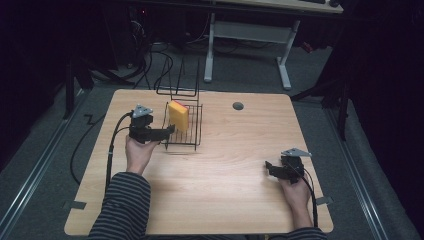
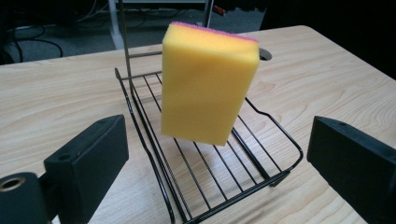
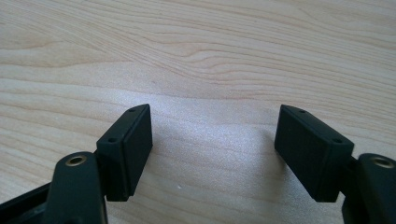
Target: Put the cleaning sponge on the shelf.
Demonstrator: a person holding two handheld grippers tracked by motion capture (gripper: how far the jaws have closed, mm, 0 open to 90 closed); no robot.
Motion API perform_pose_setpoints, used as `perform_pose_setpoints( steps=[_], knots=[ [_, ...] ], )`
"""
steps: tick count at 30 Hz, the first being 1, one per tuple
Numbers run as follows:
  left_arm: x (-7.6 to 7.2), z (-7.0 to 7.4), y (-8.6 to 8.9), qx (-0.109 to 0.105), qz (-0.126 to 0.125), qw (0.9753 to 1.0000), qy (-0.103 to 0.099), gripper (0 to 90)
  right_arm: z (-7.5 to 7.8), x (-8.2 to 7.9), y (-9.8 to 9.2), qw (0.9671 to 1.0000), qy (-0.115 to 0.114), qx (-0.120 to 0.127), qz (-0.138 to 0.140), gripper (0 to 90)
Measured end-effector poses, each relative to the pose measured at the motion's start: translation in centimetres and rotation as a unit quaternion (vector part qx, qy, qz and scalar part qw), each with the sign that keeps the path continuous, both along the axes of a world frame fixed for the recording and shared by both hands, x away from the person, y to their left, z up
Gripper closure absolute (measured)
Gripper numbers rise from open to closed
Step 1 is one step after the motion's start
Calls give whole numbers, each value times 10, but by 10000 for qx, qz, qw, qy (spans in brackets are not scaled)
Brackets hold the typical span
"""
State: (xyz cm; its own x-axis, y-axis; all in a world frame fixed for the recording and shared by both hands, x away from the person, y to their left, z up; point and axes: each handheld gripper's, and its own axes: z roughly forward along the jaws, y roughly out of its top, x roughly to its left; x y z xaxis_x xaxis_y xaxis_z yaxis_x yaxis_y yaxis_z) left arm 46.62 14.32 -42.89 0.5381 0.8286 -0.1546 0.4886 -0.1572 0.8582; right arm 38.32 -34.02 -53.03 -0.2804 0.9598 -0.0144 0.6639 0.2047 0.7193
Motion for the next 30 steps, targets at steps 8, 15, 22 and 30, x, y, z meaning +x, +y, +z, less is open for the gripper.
perform_pose_setpoints(
  steps=[8, 15, 22, 30],
  knots=[
    [-10, 6, 11, -86, 80, 9999, -74, 69, 0, 0, 0, 10000, -5, -5, 8, 281],
    [-22, 15, 26, -234, 198, 9993, -195, 75, 0, 0, 0, 10000, -6, -3, 4, 281],
    [-30, 20, 34, -240, 226, 9992, -221, 78, 0, 0, 0, 10000, -1, -2, 5, 281],
    [-40, 27, 41, -261, 282, 9987, -333, 79, 0, 0, 0, 10000, -5, -7, 7, 281]
  ],
)
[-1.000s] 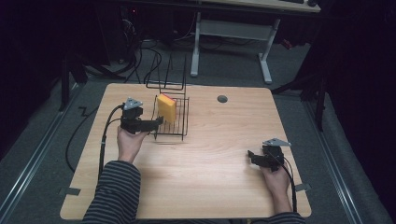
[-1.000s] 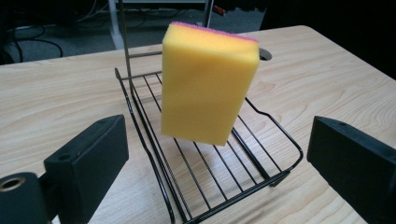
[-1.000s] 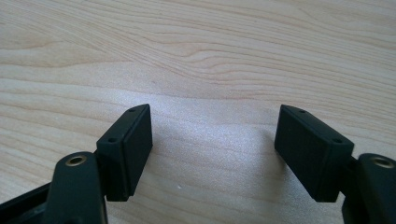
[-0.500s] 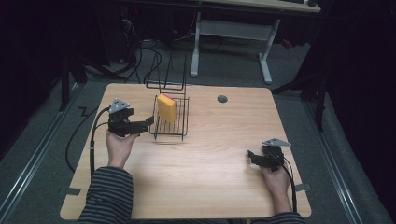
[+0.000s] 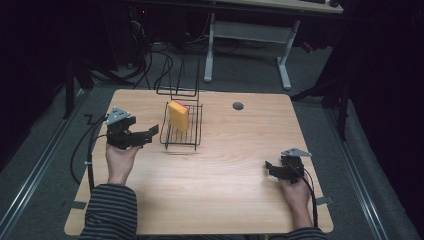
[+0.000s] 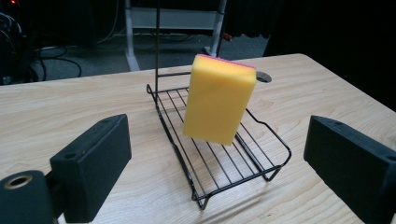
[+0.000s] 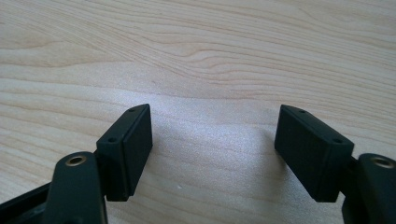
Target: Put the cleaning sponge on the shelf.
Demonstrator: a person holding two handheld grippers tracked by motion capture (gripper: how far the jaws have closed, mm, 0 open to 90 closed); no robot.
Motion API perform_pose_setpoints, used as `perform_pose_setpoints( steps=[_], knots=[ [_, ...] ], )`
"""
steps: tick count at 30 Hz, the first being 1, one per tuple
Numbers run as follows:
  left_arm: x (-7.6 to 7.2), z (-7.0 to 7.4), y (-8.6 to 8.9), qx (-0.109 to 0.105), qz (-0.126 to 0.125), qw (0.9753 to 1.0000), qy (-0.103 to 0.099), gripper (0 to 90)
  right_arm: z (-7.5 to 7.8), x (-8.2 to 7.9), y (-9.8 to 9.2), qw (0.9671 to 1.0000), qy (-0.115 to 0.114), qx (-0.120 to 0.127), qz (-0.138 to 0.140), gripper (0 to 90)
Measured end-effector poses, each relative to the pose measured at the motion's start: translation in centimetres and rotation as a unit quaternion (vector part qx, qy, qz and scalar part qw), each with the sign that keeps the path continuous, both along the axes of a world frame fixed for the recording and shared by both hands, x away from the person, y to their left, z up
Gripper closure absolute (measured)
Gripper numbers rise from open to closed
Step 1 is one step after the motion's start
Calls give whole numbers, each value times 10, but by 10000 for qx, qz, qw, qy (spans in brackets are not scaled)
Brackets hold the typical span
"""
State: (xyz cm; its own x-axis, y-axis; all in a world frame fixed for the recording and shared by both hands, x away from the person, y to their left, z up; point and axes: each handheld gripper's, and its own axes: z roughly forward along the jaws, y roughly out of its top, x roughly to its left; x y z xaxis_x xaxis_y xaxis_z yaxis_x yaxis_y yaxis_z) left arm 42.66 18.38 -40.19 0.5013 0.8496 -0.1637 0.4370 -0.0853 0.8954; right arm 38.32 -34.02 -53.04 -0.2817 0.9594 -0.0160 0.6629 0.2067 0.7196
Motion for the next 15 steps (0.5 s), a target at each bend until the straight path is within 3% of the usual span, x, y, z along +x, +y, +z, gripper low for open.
perform_pose_setpoints(
  steps=[6, 9, 15],
  knots=[
    [-7, 0, 8, -117, 88, 9999, 9, 80, 0, 0, 0, 10000, 1, 7, 0, 281],
    [-11, -1, 13, -347, 41, 9994, 57, 80, 0, 0, 0, 10000, 4, 5, -2, 281],
    [-21, 0, 24, -400, 129, 9991, 42, 80, 0, 0, 0, 10000, 3, 4, -5, 281]
  ],
)
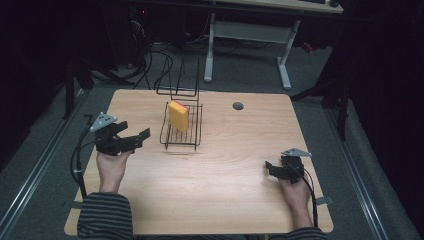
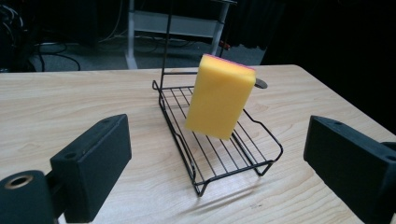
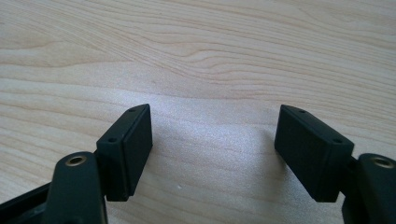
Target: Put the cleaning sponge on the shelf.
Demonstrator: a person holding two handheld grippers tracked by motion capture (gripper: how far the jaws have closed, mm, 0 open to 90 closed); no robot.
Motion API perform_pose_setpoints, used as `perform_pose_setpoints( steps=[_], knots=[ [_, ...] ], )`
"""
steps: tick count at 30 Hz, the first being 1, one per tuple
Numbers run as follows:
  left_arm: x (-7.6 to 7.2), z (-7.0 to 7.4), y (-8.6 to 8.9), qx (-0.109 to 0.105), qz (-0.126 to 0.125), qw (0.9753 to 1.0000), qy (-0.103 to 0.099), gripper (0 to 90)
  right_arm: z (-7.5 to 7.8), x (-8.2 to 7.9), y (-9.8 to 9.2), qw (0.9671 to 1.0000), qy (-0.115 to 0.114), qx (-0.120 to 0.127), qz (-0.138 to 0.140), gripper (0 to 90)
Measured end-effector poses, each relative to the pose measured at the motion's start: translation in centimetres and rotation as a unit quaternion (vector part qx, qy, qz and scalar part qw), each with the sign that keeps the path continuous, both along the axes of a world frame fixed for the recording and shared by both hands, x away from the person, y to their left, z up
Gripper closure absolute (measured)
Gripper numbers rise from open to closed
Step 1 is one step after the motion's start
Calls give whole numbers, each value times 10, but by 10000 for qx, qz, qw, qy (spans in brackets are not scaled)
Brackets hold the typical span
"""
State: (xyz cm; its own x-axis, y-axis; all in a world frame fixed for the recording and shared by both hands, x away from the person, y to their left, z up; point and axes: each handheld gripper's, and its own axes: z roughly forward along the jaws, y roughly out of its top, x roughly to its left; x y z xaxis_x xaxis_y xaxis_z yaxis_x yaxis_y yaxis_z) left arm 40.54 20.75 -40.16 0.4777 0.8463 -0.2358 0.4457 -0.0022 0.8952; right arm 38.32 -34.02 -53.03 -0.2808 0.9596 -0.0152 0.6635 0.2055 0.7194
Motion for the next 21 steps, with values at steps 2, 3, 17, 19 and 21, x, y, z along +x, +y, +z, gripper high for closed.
perform_pose_setpoints(
  steps=[2, 3, 17, 19, 21],
  knots=[
    [-4, 0, 4, -4, 53, 10000, -13, 81, 0, 0, 0, 10000, 1, 3, 3, 281],
    [-5, 0, 6, -7, 72, 10000, -15, 81, 0, 0, 0, 10000, 0, 0, 4, 280],
    [-23, -9, 22, -32, 282, 9996, -11, 94, 0, 0, 0, 10000, -1, 5, 4, 281],
    [-25, -11, 24, -33, 307, 9995, -27, 98, 0, 0, 0, 10000, -1, 5, 3, 281],
    [-27, -13, 26, -47, 343, 9994, -33, 103, 0, 0, 0, 10000, -6, -4, 14, 281]
  ],
)
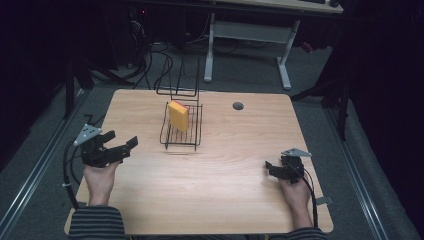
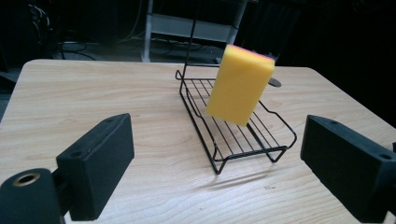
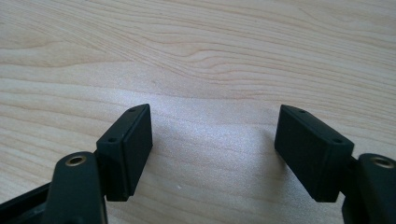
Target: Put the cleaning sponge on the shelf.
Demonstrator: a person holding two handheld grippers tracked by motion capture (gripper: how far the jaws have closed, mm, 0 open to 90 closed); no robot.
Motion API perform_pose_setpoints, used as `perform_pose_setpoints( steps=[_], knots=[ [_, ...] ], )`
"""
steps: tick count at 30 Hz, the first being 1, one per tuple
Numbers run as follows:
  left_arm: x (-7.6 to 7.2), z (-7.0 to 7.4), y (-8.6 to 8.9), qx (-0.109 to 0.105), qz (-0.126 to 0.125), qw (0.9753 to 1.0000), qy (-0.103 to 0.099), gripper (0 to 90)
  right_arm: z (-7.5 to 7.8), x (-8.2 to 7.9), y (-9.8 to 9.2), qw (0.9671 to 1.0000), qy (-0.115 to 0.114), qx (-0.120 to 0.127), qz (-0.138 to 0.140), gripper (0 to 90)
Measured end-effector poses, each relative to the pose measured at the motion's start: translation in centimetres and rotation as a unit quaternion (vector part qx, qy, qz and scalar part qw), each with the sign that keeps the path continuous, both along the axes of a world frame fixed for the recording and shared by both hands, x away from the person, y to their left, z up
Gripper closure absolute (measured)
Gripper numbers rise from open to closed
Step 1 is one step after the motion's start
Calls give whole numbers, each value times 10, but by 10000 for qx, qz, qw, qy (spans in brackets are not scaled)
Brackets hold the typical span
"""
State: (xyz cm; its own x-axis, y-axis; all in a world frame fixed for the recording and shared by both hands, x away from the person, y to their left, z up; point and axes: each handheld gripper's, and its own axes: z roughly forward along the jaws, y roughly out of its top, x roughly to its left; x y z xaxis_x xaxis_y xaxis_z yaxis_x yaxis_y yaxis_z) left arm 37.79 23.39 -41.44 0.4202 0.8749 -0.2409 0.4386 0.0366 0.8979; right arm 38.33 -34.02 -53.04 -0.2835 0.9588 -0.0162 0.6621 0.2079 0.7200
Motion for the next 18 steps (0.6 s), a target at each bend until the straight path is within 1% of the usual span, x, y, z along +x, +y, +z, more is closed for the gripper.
perform_pose_setpoints(
  steps=[4, 13, 18],
  knots=[
    [-5, -5, 4, 7, 53, 10000, 19, 112, 0, 0, 0, 10000, 2, 2, -12, 281],
    [-16, -16, 10, -65, 167, 9998, 10, 128, 0, 0, 0, 10000, 6, 8, -16, 281],
    [-19, -22, 11, -14, 202, 9998, 35, 133, 0, 0, 0, 10000, 5, 6, -17, 281]
  ],
)
